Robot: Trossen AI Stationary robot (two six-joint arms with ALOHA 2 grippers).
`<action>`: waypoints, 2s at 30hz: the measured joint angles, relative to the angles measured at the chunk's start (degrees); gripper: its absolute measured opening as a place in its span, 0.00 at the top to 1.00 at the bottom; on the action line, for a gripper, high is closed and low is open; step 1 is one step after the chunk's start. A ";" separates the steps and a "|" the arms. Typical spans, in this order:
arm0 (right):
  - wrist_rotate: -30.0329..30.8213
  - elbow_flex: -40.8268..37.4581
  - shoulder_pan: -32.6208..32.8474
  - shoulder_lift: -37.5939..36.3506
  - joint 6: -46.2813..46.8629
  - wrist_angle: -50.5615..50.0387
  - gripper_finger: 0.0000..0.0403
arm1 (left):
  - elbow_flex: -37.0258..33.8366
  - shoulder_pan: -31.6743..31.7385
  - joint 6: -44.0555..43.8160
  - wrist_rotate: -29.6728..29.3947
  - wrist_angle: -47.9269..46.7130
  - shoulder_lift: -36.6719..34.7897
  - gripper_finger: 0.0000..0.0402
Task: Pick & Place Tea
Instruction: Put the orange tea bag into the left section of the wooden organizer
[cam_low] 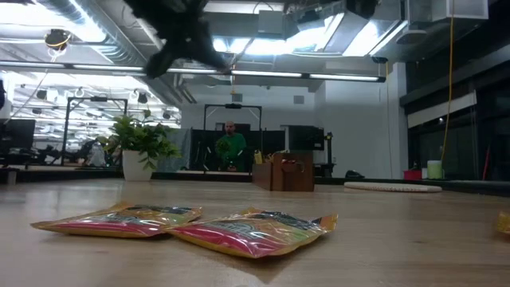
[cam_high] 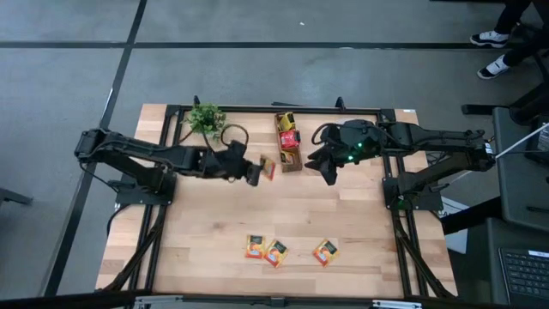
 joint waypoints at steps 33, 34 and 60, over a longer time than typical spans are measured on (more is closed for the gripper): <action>10.13 -0.02 -0.02 3.06 4.26 12.03 0.40 | 18.67 6.61 21.10 -9.22 -2.41 4.28 1.00; 10.98 -0.02 -0.04 3.06 4.24 12.17 0.38 | 18.67 6.52 21.10 -9.16 -2.41 4.64 1.00; 11.98 -0.02 -3.30 7.54 2.87 14.66 0.50 | 18.64 5.04 21.03 -8.18 4.41 7.87 1.00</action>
